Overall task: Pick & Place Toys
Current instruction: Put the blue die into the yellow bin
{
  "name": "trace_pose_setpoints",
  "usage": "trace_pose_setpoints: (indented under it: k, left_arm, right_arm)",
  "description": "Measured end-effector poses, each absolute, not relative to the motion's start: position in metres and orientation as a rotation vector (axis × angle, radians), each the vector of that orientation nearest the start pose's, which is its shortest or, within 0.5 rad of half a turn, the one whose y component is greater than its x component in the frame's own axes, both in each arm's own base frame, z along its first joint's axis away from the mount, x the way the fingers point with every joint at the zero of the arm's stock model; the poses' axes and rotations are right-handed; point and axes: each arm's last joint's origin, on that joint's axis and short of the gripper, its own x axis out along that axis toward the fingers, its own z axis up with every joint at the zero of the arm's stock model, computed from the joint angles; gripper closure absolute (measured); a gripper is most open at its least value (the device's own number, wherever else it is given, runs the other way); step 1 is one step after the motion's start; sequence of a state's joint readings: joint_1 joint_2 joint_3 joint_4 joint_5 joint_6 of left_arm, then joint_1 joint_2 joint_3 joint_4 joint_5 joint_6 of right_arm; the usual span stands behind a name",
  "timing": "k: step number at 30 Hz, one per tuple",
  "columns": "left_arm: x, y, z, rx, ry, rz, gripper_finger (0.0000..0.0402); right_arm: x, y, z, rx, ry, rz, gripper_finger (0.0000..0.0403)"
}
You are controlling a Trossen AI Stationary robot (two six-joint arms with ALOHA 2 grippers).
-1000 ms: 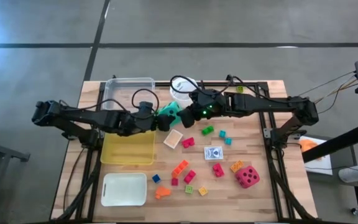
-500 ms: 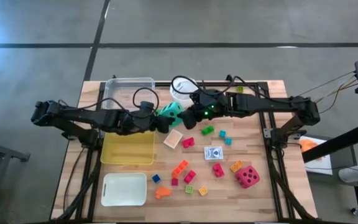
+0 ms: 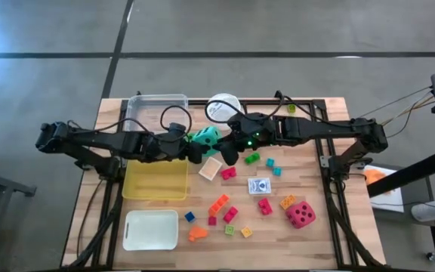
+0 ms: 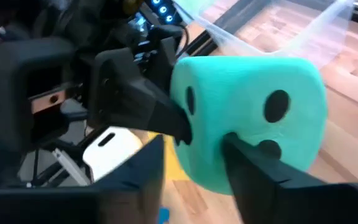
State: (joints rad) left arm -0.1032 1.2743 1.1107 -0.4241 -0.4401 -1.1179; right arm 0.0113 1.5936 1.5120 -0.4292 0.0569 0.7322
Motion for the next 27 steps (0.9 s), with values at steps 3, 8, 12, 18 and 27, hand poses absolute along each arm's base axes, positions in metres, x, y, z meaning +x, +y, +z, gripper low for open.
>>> trace_pose_setpoints:
  k: [3,8,12,18,27]
  left_arm:
    - [0.272,-0.016,0.323,-0.913,0.344,0.583,0.0234]
    - [0.268,-0.023,0.325,-0.899,0.427,0.514,0.0237]
    - [0.259,-0.033,0.333,-0.837,0.505,0.467,0.0237]
    - [0.235,-0.039,0.347,-0.785,0.692,0.547,0.0238]
    - [0.199,-0.036,0.334,-0.828,0.996,0.820,0.0238]
  right_arm:
    - [0.359,0.003,0.360,0.676,0.475,-0.221,0.0172]
    - [0.351,0.003,0.362,0.673,0.517,-0.212,0.0094]
    - [0.339,0.001,0.364,0.660,0.566,-0.245,0.0059]
    - [0.319,0.000,0.370,0.637,0.624,-0.305,0.0042]
    - [0.311,0.000,0.368,0.633,0.681,-0.335,0.0042]
